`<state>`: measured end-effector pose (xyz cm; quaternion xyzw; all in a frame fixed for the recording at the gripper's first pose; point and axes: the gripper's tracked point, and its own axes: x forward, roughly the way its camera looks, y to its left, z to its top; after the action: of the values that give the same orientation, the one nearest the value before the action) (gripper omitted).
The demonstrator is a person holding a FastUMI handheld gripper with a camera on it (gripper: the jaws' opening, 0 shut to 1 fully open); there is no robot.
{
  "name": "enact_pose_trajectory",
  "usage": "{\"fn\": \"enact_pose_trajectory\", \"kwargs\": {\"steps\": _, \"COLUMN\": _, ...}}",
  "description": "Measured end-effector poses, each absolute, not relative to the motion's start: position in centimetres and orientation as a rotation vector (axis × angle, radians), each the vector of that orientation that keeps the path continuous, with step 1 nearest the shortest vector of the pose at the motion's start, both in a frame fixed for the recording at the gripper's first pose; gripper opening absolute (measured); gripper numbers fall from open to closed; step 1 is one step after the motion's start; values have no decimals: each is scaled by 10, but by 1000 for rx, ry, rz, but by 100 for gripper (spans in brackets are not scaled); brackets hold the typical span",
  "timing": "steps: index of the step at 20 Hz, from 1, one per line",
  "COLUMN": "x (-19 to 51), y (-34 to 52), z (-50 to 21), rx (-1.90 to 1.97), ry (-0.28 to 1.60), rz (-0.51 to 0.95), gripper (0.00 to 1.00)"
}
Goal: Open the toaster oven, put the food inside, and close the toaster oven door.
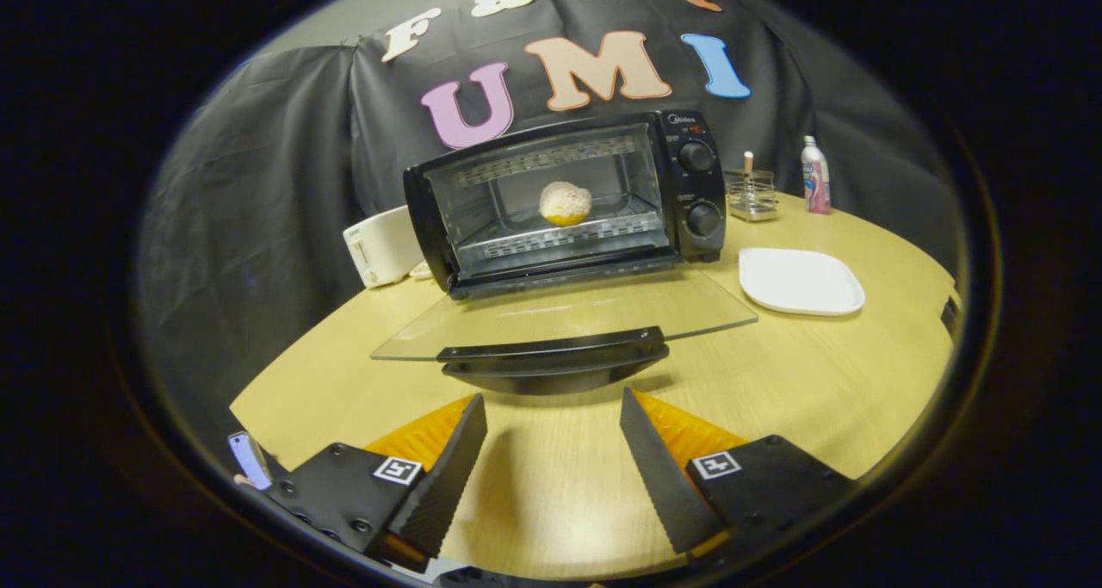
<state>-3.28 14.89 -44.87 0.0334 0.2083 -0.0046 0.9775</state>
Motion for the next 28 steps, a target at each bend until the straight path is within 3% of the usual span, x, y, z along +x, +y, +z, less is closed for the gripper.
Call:
{"fn": "enact_pose_trajectory", "kwargs": {"steps": 11, "x": -22, "y": 146, "z": -447, "rx": 118, "ry": 435, "rz": -41, "gripper": 96}}
{"fn": "enact_pose_trajectory", "kwargs": {"steps": 28, "x": -3, "y": 164, "z": -392, "rx": 140, "ry": 304, "rz": 10, "gripper": 96}}
